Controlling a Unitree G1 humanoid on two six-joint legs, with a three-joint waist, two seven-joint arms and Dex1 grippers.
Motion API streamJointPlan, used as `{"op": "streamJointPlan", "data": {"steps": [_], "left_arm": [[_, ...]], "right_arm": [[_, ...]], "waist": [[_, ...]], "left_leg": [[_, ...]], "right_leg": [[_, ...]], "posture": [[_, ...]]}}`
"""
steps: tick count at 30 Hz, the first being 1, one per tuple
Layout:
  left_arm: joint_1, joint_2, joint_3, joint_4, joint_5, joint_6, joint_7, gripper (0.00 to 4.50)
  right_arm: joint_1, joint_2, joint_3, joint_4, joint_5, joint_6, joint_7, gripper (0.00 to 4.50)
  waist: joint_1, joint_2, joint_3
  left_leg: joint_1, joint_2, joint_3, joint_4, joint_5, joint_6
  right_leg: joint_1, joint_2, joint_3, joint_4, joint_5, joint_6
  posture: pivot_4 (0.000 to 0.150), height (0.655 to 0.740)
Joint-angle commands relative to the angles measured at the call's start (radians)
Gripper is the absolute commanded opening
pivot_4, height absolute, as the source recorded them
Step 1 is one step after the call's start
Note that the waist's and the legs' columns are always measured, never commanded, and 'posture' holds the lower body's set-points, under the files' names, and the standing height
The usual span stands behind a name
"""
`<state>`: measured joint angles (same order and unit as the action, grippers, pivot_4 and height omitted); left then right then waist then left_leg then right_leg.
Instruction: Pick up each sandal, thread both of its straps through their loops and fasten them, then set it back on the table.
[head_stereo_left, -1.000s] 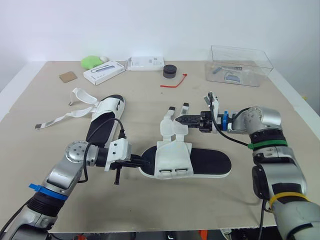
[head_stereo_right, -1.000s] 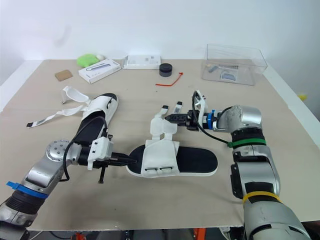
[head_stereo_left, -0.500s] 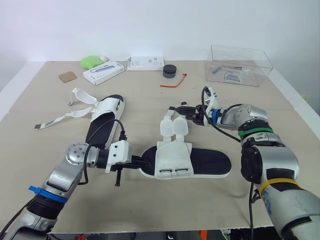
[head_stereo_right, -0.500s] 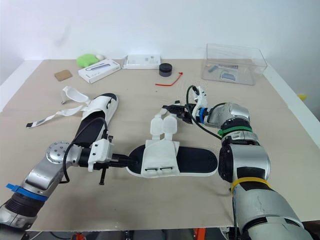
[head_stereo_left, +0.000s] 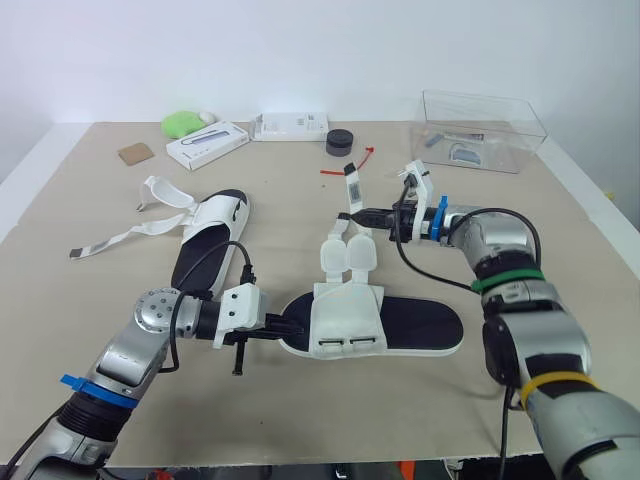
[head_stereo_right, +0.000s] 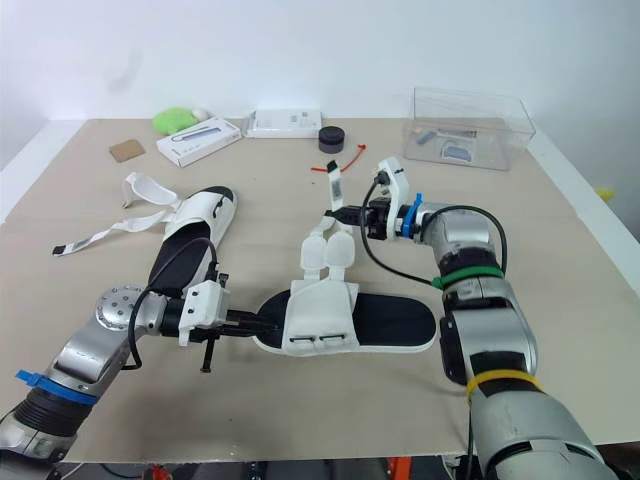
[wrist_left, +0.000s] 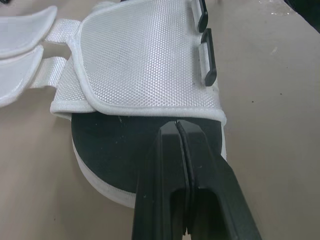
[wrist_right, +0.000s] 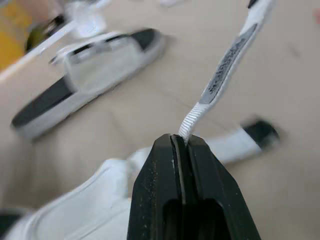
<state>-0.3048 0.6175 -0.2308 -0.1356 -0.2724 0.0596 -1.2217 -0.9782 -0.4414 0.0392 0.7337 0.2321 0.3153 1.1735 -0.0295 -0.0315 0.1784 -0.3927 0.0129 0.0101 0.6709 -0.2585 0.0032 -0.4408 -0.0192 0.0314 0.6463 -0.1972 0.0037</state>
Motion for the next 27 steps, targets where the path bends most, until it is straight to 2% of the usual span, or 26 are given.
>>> {"op": "streamJointPlan", "data": {"steps": [1, 5, 9, 12, 14, 18, 20, 23, 24, 25, 27], "left_arm": [[0.0, 0.005, 0.003, -0.022, 0.002, -0.01, 0.003, 0.0], [-0.004, 0.005, 0.002, -0.02, 0.002, -0.009, -0.001, 0.0], [-0.01, 0.006, 0.001, -0.009, 0.003, -0.014, -0.008, 0.0], [-0.02, 0.001, -0.004, -0.002, 0.004, -0.014, -0.014, 0.0], [-0.024, -0.003, -0.009, 0.001, 0.006, -0.014, -0.016, 0.0], [-0.03, -0.006, -0.011, 0.007, 0.006, -0.017, -0.02, 0.0], [-0.032, -0.007, -0.011, 0.011, 0.006, -0.017, -0.022, 0.0], [-0.033, -0.007, -0.012, 0.013, 0.007, -0.017, -0.023, 0.0], [-0.032, -0.007, -0.013, 0.013, 0.007, -0.017, -0.023, 0.0], [-0.031, -0.007, -0.014, 0.013, 0.008, -0.017, -0.023, 0.0], [-0.029, -0.007, -0.015, 0.01, 0.006, -0.015, -0.024, 0.0]], "right_arm": [[0.095, -0.018, -0.008, -0.23, -0.004, -0.322, 0.062, 0.03], [0.214, -0.049, 0.014, -0.337, -0.068, -0.758, 0.094, 0.03], [0.259, -0.071, 0.049, -0.382, -0.061, -1.066, 0.135, 0.03], [0.251, -0.145, 0.149, -0.332, -0.13, -1.469, 0.176, 0.03], [0.22, -0.184, 0.21, -0.269, -0.17, -1.671, 0.163, 0.03], [0.157, -0.231, 0.29, -0.181, -0.215, -1.882, 0.058, 0.03], [0.141, -0.259, 0.332, -0.158, -0.231, -1.921, 0.023, 0.03], [0.126, -0.295, 0.387, -0.176, -0.189, -1.877, -0.035, 1.04], [0.12, -0.305, 0.398, -0.186, -0.176, -1.86, -0.052, 1.21], [0.116, -0.322, 0.419, -0.2, -0.152, -1.825, -0.06, 1.7], [0.112, -0.356, 0.447, -0.229, -0.119, -1.774, -0.08, 2.08]], "waist": [[0.001, 0.0, 0.0], [0.003, 0.0, 0.0], [0.002, 0.0, 0.0], [0.002, 0.0, 0.0], [0.002, 0.0, 0.0], [0.0, -0.001, 0.0], [-0.002, -0.001, 0.0], [-0.002, -0.001, 0.001], [-0.001, -0.001, 0.0], [-0.002, -0.001, 0.001], [-0.002, -0.001, 0.001]], "left_leg": [[0.0, 0.0, 0.0, 0.0, 0.0, 0.0], [0.0, 0.0, -0.001, 0.0, 0.0, 0.0], [0.003, 0.0, 0.0, 0.001, 0.0, -0.001], [0.005, 0.001, 0.002, 0.001, 0.0, -0.001], [0.008, 0.001, 0.004, 0.001, 0.0, -0.001], [0.012, 0.002, 0.009, 0.001, 0.0, 0.0], [0.013, 0.002, 0.011, 0.001, 0.0, 0.0], [0.015, 0.002, 0.013, 0.0, 0.0, 0.0], [0.015, 0.002, 0.013, 0.0, 0.0, 0.0], [0.016, 0.002, 0.015, 0.0, 0.0, 0.0], [0.017, 0.002, 0.017, 0.0, 0.0, 0.0]], "right_leg": [[0.0, 0.0, 0.0, 0.0, 0.0, 0.0], [0.0, 0.0, 0.001, 0.0, 0.0, 0.001], [0.001, 0.0, 0.003, 0.0, 0.0, 0.002], [0.002, 0.002, 0.006, 0.0, 0.001, 0.003], [0.003, 0.002, 0.006, 0.0, 0.0, 0.005], [0.004, 0.003, 0.012, 0.0, 0.001, 0.005], [0.004, 0.003, 0.015, 0.0, 0.001, 0.006], [0.006, 0.003, 0.016, 0.001, 0.001, 0.006], [0.006, 0.003, 0.017, 0.001, 0.002, 0.006], [0.006, 0.003, 0.018, 0.001, 0.002, 0.006], [0.005, 0.003, 0.021, 0.001, 0.002, 0.007]], "posture": [[0.15, 0.74], [0.15, 0.74], [0.15, 0.74], [0.15, 0.74], [0.15, 0.74], [0.15, 0.74], [0.15, 0.74], [0.15, 0.74], [0.15, 0.74], [0.15, 0.74], [0.15, 0.74]]}}
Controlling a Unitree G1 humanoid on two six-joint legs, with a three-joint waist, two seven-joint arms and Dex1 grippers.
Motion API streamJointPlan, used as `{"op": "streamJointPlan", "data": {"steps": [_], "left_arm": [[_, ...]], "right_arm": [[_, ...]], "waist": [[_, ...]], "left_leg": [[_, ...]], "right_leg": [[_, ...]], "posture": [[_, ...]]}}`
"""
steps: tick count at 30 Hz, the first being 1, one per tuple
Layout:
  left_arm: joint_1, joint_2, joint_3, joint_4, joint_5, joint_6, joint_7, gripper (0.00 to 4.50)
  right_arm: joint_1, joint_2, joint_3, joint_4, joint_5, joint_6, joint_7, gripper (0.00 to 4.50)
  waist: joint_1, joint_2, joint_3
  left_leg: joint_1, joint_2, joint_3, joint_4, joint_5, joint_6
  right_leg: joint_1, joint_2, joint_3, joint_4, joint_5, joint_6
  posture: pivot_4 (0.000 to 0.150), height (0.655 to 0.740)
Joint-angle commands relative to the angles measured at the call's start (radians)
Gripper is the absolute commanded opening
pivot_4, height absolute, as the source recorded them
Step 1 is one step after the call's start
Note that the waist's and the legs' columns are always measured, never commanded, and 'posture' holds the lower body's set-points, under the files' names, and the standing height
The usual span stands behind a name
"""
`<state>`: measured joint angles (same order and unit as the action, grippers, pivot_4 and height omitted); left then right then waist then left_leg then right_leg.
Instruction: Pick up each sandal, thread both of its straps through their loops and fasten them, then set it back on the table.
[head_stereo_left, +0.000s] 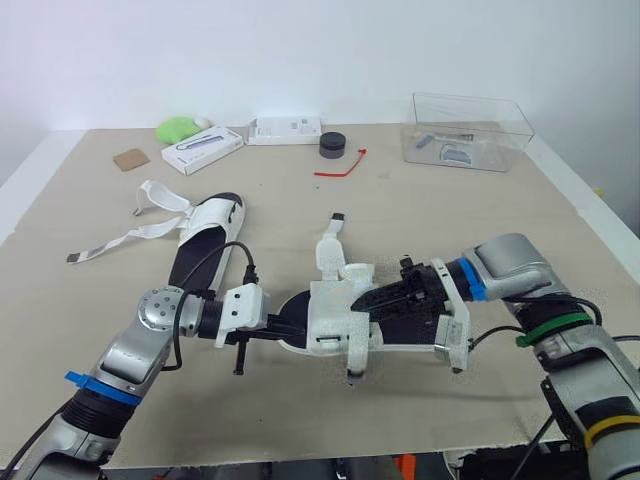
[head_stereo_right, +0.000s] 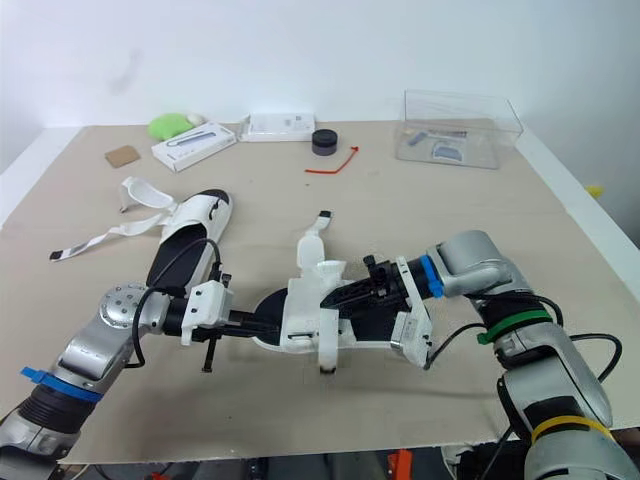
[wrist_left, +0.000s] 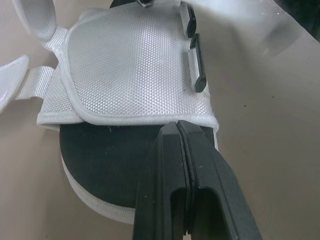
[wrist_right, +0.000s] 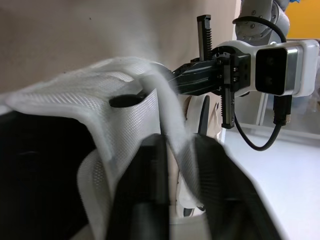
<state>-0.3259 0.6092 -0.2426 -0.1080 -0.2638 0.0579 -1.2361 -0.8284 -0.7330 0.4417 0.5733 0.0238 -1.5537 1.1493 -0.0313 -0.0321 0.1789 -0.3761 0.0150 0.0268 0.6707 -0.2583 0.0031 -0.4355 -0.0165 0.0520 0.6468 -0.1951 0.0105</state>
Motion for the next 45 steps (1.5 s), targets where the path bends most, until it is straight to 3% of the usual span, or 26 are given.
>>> {"op": "streamJointPlan", "data": {"steps": [1, 6, 8, 9, 12, 15, 18, 21, 27, 34, 45], "left_arm": [[-0.007, 0.002, -0.004, -0.02, -0.003, -0.012, -0.011, 0.0], [-0.006, 0.004, -0.003, -0.022, -0.006, -0.009, -0.016, 0.0], [-0.004, 0.006, -0.001, -0.024, -0.007, -0.008, -0.019, 0.0], [-0.001, 0.009, 0.0, -0.026, -0.009, -0.005, -0.021, 0.0], [0.003, 0.014, 0.002, -0.033, -0.019, 0.01, -0.025, 0.0], [0.0, 0.011, 0.008, -0.033, -0.029, 0.025, -0.019, 0.0], [-0.004, -0.004, 0.017, -0.031, -0.04, 0.048, 0.003, 0.0], [-0.004, -0.017, 0.017, -0.029, -0.042, 0.062, 0.018, 0.0], [0.005, -0.017, 0.01, -0.024, -0.026, 0.064, 0.031, 0.0], [-0.005, -0.033, 0.004, -0.002, -0.005, 0.054, 0.057, 0.0], [-0.004, -0.044, -0.003, -0.006, 0.001, 0.049, 0.049, 0.0]], "right_arm": [[-0.037, -0.081, 0.057, -0.086, 0.109, 0.123, -0.062, 2.51], [0.018, -0.179, 0.081, -0.217, 0.245, 0.332, -0.032, 4.45], [0.086, -0.233, 0.051, -0.309, 0.348, 0.529, -0.019, 4.45], [0.15, -0.291, 0.031, -0.4, 0.447, 0.716, -0.032, 4.45], [0.398, -0.624, -0.023, -0.802, 0.98, 1.43, -0.161, 4.45], [0.53, -0.738, -0.127, -0.97, 1.26, 1.704, -0.258, 4.45], [0.665, -0.78, -0.243, -1.083, 1.432, 1.878, -0.356, 4.45], [0.794, -0.772, -0.33, -1.18, 1.503, 1.994, -0.453, 4.45], [0.937, -0.64, -0.382, -1.259, 1.483, 2.134, -0.676, 4.45], [0.954, -0.469, -0.356, -1.268, 1.308, 2.238, -0.819, 4.45], [0.851, -0.264, -0.356, -1.265, 1.276, 2.369, -0.884, 4.45]], "waist": [[0.001, 0.0, 0.0], [0.002, 0.0, 0.0], [0.002, 0.0, 0.0], [0.005, 0.0, 0.0], [0.022, 0.005, 0.001], [0.012, 0.003, 0.001], [0.006, 0.0, 0.001], [0.011, 0.0, 0.001], [0.01, -0.002, 0.001], [0.01, -0.006, 0.0], [0.01, -0.007, -0.001]], "left_leg": [[0.0, 0.0, 0.0, 0.0, 0.0, 0.0], [0.0, 0.0, 0.001, 0.0, 0.0, 0.0], [0.0, 0.0, 0.001, 0.0, 0.0, 0.001], [0.0, 0.0, 0.001, 0.0, 0.0, 0.001], [-0.002, -0.001, -0.001, 0.0, -0.001, 0.001], [-0.004, -0.002, -0.001, -0.001, -0.002, 0.002], [0.0, 0.001, 0.0, 0.0, -0.002, 0.002], [0.0, 0.001, 0.0, 0.0, -0.001, 0.001], [-0.002, 0.0, 0.001, 0.001, -0.001, 0.0], [-0.008, -0.002, 0.0, 0.004, -0.001, 0.0], [-0.009, -0.002, 0.0, 0.004, -0.001, 0.0]], "right_leg": [[0.0, 0.0, 0.001, 0.0, 0.0, 0.0], [0.0, 0.0, 0.002, 0.0, 0.0, 0.001], [0.0, 0.0, 0.001, 0.0, 0.0, 0.001], [0.0, 0.0, 0.002, 0.0, 0.0, 0.001], [-0.001, -0.003, 0.001, 0.0, 0.0, -0.002], [-0.002, -0.007, -0.002, 0.001, -0.003, 0.0], [0.0, -0.002, -0.002, -0.001, -0.004, 0.002], [0.001, 0.0, -0.002, -0.001, -0.005, 0.0], [-0.001, -0.001, 0.0, -0.002, -0.002, 0.007], [-0.003, -0.002, 0.001, -0.003, 0.0, 0.011], [-0.003, -0.001, 0.001, -0.003, 0.001, 0.011]], "posture": [[0.15, 0.74], [0.15, 0.74], [0.15, 0.74], [0.15, 0.74], [0.15, 0.74], [0.15, 0.74], [0.15, 0.74], [0.15, 0.74], [0.15, 0.74], [0.15, 0.74], [0.15, 0.74]]}}
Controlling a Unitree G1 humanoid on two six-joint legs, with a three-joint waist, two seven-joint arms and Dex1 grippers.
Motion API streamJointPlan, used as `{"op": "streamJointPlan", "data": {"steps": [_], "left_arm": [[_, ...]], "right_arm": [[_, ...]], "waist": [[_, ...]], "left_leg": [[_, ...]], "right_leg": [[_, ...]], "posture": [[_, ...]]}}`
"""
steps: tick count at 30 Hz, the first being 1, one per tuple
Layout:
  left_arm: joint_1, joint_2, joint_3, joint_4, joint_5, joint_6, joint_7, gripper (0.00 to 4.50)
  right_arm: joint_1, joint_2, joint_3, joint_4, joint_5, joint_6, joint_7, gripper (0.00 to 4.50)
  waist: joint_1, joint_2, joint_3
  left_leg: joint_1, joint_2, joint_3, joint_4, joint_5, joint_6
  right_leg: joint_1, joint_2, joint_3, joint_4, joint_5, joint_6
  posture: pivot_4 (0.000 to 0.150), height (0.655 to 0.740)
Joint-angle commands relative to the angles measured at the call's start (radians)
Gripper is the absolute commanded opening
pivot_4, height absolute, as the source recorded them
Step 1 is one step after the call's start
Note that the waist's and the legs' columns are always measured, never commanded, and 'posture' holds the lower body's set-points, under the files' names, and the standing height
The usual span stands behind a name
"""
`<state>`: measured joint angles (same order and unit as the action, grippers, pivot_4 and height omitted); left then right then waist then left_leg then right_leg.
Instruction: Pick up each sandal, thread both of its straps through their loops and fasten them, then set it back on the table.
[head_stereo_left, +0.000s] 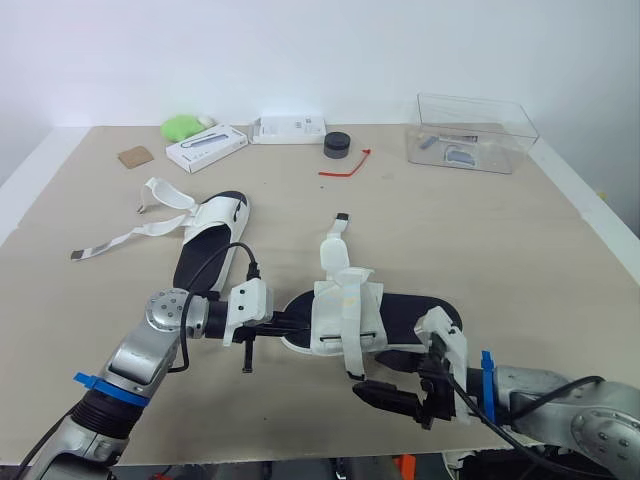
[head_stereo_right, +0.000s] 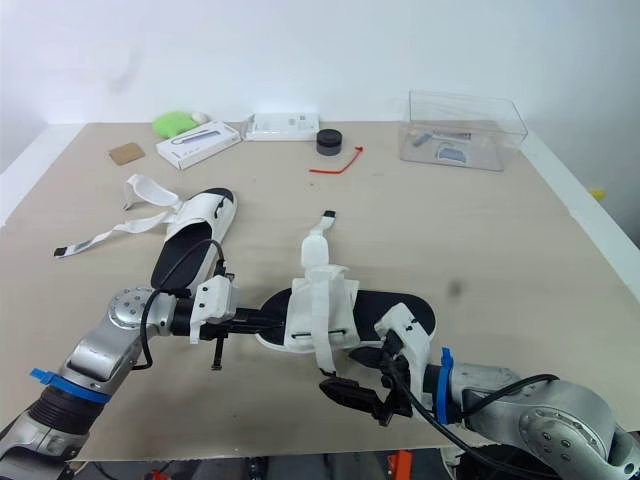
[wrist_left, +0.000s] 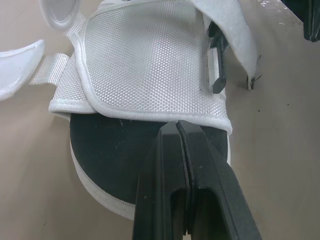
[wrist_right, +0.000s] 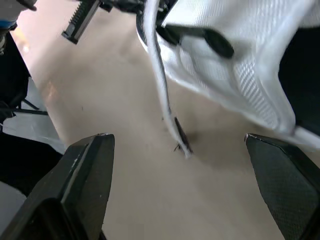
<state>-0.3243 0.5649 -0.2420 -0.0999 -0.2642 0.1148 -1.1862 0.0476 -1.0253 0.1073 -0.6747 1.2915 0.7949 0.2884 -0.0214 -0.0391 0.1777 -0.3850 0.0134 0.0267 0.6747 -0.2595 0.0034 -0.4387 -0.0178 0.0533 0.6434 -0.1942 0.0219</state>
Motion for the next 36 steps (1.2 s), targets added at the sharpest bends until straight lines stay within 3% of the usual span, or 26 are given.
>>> {"op": "streamJointPlan", "data": {"steps": [1, 7, 8, 10, 12, 17, 23, 26, 31, 36], "left_arm": [[-0.005, 0.0, -0.004, -0.015, 0.001, -0.008, -0.001, 0.0], [-0.005, 0.0, -0.004, -0.016, 0.001, -0.008, -0.001, 0.0], [0.0, 0.001, -0.003, -0.019, 0.002, -0.007, 0.002, 0.0], [0.006, 0.002, -0.002, -0.023, 0.004, -0.007, 0.007, 0.0], [0.008, 0.001, -0.002, -0.022, 0.007, -0.008, 0.012, 0.0], [0.008, -0.002, -0.001, -0.014, 0.015, -0.012, 0.021, 0.0], [0.009, -0.002, -0.005, -0.015, 0.018, -0.013, 0.024, 0.0], [0.007, 0.001, -0.009, -0.008, 0.024, -0.021, 0.02, 0.0], [-0.002, -0.003, -0.016, 0.002, 0.025, -0.026, 0.011, 0.0], [-0.022, -0.016, -0.026, 0.025, 0.03, -0.037, 0.013, 0.0]], "right_arm": [[-0.031, 0.04, -0.024, -0.014, 0.008, 0.031, -0.03, 4.45], [-0.04, 0.078, -0.045, -0.015, 0.001, 0.08, -0.037, 4.45], [-0.066, 0.093, -0.034, 0.004, 0.008, 0.098, -0.045, 4.22], [-0.1, 0.119, -0.022, 0.031, 0.025, 0.129, -0.061, 3.64], [-0.116, 0.139, -0.025, 0.041, 0.035, 0.152, -0.067, 2.74], [-0.154, 0.188, -0.038, 0.069, 0.06, 0.194, -0.085, 0.12], [-0.153, 0.189, -0.044, 0.062, 0.081, 0.238, -0.071, 0.04], [-0.181, 0.175, -0.094, 0.09, 0.292, 0.243, -0.09, 0.04], [-0.42, 0.076, -0.12, 0.257, 0.548, 0.276, -0.125, 0.04], [-0.595, 0.057, -0.074, 0.427, 0.489, 0.37, -0.087, 0.04]], "waist": [[0.0, 0.0, 0.0], [0.0, 0.0, 0.0], [0.0, 0.0, 0.0], [-0.003, 0.0, 0.0], [-0.002, 0.0, 0.0], [-0.001, 0.0, 0.0], [-0.001, 0.0, 0.0], [-0.001, 0.0, 0.0], [-0.008, 0.0, 0.0], [-0.005, -0.001, 0.0]], "left_leg": [[0.0, 0.0, 0.0, 0.0, 0.0, 0.0], [0.0, 0.0, 0.0, 0.0, 0.0, 0.0], [0.0, 0.0, 0.0, 0.0, 0.0, 0.0], [0.0, 0.0, 0.0, 0.0, 0.0, 0.0], [0.0, 0.0, 0.0, 0.0, 0.0, 0.0], [-0.001, 0.0, 0.0, 0.0, 0.0, 0.0], [-0.001, 0.0, 0.0, 0.0, 0.0, 0.001], [-0.001, 0.0, 0.0, 0.0, 0.0, 0.001], [-0.001, 0.0, 0.003, 0.001, 0.002, 0.003], [-0.002, 0.0, 0.001, 0.001, 0.002, 0.004]], "right_leg": [[0.0, 0.0, 0.0, 0.0, 0.0, 0.0], [0.0, 0.0, 0.0, 0.0, 0.0, 0.0], [0.0, 0.0, 0.0, 0.0, 0.0, 0.0], [0.0, 0.0, 0.0, 0.0, 0.0, 0.0], [0.0, 0.0, 0.001, 0.0, 0.001, 0.0], [0.0, 0.001, 0.0, 0.0, 0.001, 0.0], [0.0, 0.0, 0.0, 0.0, 0.001, 0.0], [0.0, 0.0, 0.0, 0.0, 0.001, 0.0], [-0.001, 0.0, 0.004, -0.001, 0.005, 0.001], [0.0, 0.002, 0.003, -0.003, 0.005, 0.0]], "posture": [[0.15, 0.74], [0.15, 0.74], [0.15, 0.74], [0.15, 0.74], [0.15, 0.74], [0.15, 0.74], [0.15, 0.74], [0.15, 0.74], [0.15, 0.74], [0.15, 0.74]]}}
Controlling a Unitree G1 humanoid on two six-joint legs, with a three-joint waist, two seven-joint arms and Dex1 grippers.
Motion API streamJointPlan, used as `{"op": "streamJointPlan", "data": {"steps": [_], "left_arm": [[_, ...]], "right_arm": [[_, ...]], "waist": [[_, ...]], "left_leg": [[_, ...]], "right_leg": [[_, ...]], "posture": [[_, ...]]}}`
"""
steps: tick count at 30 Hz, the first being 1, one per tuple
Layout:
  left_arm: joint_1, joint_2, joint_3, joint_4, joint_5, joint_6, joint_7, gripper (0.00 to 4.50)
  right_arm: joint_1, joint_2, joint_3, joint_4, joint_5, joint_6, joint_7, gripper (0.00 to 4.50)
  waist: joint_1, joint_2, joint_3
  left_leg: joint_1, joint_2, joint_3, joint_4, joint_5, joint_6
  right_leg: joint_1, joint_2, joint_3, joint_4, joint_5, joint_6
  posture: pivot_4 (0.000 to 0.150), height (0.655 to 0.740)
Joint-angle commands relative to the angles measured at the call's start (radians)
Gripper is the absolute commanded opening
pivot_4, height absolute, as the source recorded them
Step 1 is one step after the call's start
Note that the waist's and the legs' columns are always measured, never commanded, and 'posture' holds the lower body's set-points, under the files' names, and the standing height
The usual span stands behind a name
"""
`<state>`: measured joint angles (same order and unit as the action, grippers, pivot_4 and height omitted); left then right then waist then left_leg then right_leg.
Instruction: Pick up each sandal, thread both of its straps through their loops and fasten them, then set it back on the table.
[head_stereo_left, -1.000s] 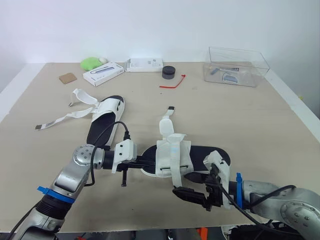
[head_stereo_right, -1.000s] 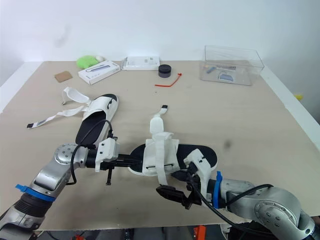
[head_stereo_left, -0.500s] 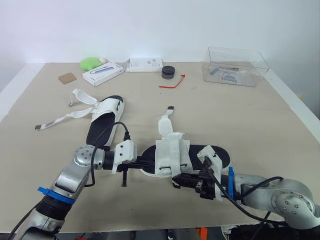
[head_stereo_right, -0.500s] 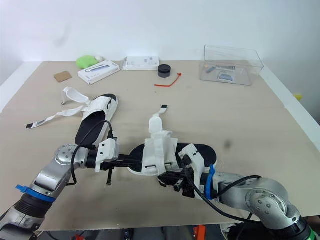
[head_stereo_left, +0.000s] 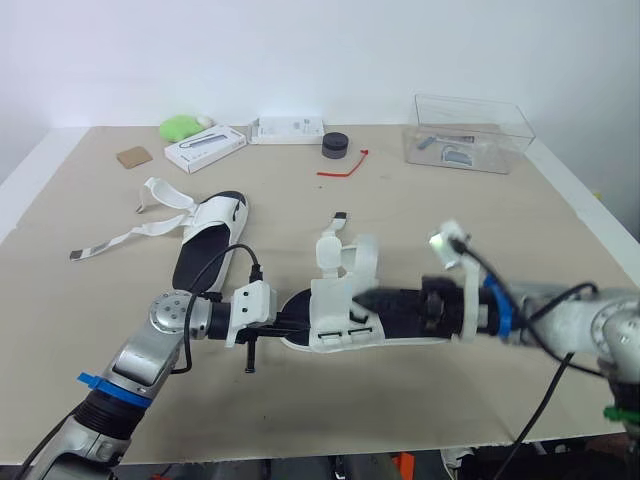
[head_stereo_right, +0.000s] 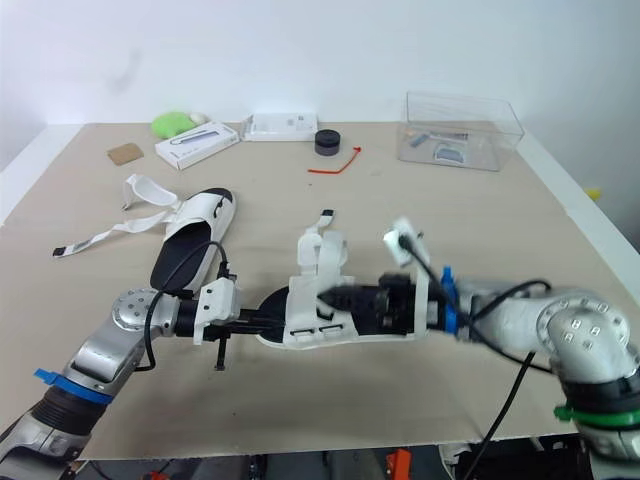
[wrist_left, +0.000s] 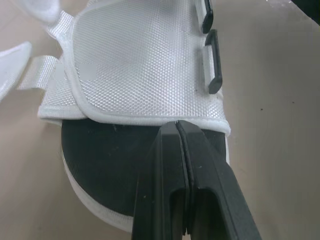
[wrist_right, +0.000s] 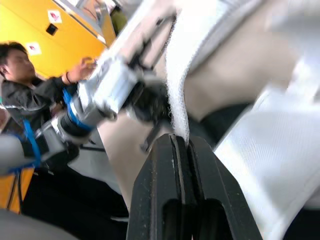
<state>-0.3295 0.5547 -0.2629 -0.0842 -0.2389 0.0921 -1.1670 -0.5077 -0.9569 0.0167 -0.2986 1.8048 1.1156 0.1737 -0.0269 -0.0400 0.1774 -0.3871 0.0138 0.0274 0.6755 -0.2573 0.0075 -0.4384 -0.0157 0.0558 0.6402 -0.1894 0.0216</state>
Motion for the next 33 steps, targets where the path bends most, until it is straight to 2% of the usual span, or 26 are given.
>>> {"op": "streamJointPlan", "data": {"steps": [1, 8, 15, 27, 33], "left_arm": [[-0.018, -0.007, -0.006, 0.011, 0.005, -0.016, -0.006, 0.0], [-0.023, -0.017, -0.013, 0.02, 0.009, -0.024, -0.007, 0.0], [-0.02, -0.019, -0.014, 0.021, 0.013, -0.029, -0.005, 0.0], [-0.008, -0.017, -0.015, 0.011, 0.021, -0.03, 0.003, 0.0], [-0.015, -0.019, -0.016, 0.023, 0.024, -0.038, 0.0, 0.0]], "right_arm": [[-0.061, -0.014, 0.033, 0.072, -0.059, 0.078, 0.046, 0.04], [-0.169, 0.018, 0.087, 0.204, -0.138, 0.232, 0.111, 0.04], [-0.253, 0.072, 0.092, 0.304, -0.086, 0.33, 0.106, 0.04], [-0.209, 0.096, 0.099, 0.274, -0.103, 0.396, 0.093, 0.04], [-0.256, 0.132, 0.082, 0.315, -0.137, 0.387, 0.07, 0.04]], "waist": [[0.001, 0.0, 0.0], [0.004, 0.0, 0.0], [0.004, 0.0, 0.0], [0.003, 0.0, 0.0], [0.003, 0.001, 0.0]], "left_leg": [[0.0, 0.0, 0.0, 0.0, 0.0, 0.0], [-0.005, 0.0, 0.0, -0.001, -0.001, 0.001], [-0.006, 0.0, 0.0, -0.001, -0.001, 0.001], [-0.006, 0.0, 0.0, -0.001, -0.001, 0.002], [-0.006, 0.0, 0.0, -0.001, -0.001, 0.002]], "right_leg": [[0.0, 0.0, 0.0, 0.0, 0.0, 0.0], [-0.002, -0.001, 0.0, -0.004, 0.001, 0.001], [-0.002, -0.001, 0.001, -0.007, 0.003, 0.002], [-0.002, -0.001, 0.0, -0.008, 0.003, 0.003], [-0.002, -0.001, 0.0, -0.008, 0.004, 0.003]], "posture": [[0.15, 0.74], [0.15, 0.74], [0.15, 0.74], [0.15, 0.74], [0.15, 0.74]]}}
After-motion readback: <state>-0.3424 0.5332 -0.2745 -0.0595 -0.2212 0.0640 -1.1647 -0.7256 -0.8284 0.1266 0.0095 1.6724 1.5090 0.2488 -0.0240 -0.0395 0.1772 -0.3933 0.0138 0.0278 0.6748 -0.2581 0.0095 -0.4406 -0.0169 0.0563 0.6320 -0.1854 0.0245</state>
